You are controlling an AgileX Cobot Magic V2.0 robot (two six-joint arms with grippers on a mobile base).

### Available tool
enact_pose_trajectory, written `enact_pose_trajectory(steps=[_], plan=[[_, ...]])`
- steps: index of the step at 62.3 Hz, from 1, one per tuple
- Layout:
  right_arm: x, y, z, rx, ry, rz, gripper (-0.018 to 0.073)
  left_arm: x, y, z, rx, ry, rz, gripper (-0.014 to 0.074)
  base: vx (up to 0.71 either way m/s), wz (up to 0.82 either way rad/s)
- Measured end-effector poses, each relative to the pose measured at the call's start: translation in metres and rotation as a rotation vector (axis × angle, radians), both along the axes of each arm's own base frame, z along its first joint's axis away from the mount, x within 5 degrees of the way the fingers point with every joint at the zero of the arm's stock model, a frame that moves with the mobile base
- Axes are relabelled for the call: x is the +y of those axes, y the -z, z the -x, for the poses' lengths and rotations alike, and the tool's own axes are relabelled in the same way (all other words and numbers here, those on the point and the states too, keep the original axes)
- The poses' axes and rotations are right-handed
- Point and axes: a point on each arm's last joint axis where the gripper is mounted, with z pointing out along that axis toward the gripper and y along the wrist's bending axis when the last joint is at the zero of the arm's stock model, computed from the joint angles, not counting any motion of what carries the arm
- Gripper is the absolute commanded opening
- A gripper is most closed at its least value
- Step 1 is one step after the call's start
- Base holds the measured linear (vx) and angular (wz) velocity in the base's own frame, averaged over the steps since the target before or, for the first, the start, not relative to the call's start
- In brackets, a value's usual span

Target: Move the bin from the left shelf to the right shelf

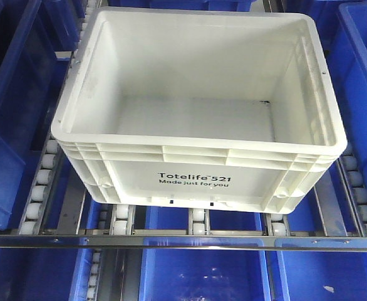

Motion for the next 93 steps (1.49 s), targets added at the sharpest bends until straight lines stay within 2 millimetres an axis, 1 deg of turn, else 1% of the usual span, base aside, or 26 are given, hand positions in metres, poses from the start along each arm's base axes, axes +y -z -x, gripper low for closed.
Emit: enact_pose_trajectory(steps=[8, 16, 33, 45, 56, 70, 93], plan=[[0.0, 0.0, 0.0, 0.0, 0.0, 0.0, -0.0009, -0.002, 0.027, -0.004, -0.04, -0.01, 0.07, 0.0055, 0.0, 0.0], [0.0, 0.0, 0.0, 0.0, 0.0, 0.0, -0.0009, -0.003, 0.046, -0.006, -0.084, -0.006, 0.081, 0.0055, 0.0, 0.0], [0.0, 0.0, 0.0, 0.0, 0.0, 0.0, -0.0009, -0.003, 0.071, -0.013, -0.154, -0.01, 0.076, 0.0055, 0.0, 0.0], [0.0, 0.0, 0.0, 0.0, 0.0, 0.0, -0.0009, -0.002, 0.071, -0.014, -0.183, -0.011, 0.08, 0.0055, 0.0, 0.0], [0.0, 0.0, 0.0, 0.0, 0.0, 0.0, -0.0009, 0.0, 0.07, -0.014, -0.197, -0.06, 0.075, 0.0055, 0.0, 0.0], [0.0, 0.0, 0.0, 0.0, 0.0, 0.0, -0.0009, 0.001, 0.06, -0.014, -0.305, -0.069, 0.082, 0.0055, 0.0, 0.0], [0.0, 0.0, 0.0, 0.0, 0.0, 0.0, -0.0009, 0.003, 0.06, -0.014, -0.306, -0.094, 0.078, 0.0055, 0.0, 0.0]])
